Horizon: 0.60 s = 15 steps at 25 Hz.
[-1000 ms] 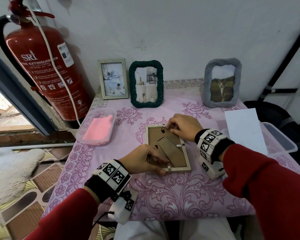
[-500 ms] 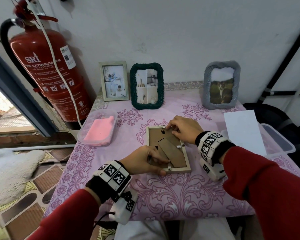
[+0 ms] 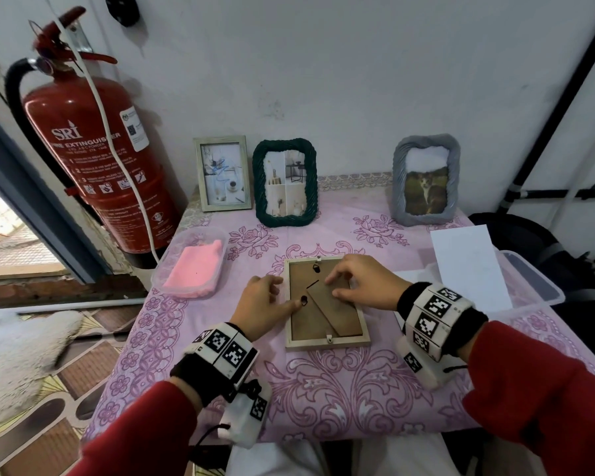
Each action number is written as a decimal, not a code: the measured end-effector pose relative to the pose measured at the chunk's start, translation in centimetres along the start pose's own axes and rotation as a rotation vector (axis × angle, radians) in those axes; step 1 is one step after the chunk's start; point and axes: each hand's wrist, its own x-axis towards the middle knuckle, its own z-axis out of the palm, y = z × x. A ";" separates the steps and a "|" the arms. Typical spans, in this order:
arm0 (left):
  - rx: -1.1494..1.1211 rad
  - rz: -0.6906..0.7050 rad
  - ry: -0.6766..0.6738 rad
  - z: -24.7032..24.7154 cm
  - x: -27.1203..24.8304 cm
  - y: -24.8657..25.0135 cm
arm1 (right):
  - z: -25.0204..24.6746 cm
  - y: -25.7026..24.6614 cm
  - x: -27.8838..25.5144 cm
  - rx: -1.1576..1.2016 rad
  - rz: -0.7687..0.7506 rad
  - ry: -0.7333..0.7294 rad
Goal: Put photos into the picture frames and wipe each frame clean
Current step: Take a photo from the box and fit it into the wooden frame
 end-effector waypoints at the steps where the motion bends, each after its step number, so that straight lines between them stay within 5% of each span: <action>1: 0.046 -0.032 -0.023 0.2 -0.1 0.0 | 0.1 -0.1 -0.1 0.005 -0.005 -0.018; 15: -0.210 -0.051 -0.059 0.7 -0.1 -0.3 | 0.6 -0.2 -1.0 0.097 0.071 -0.017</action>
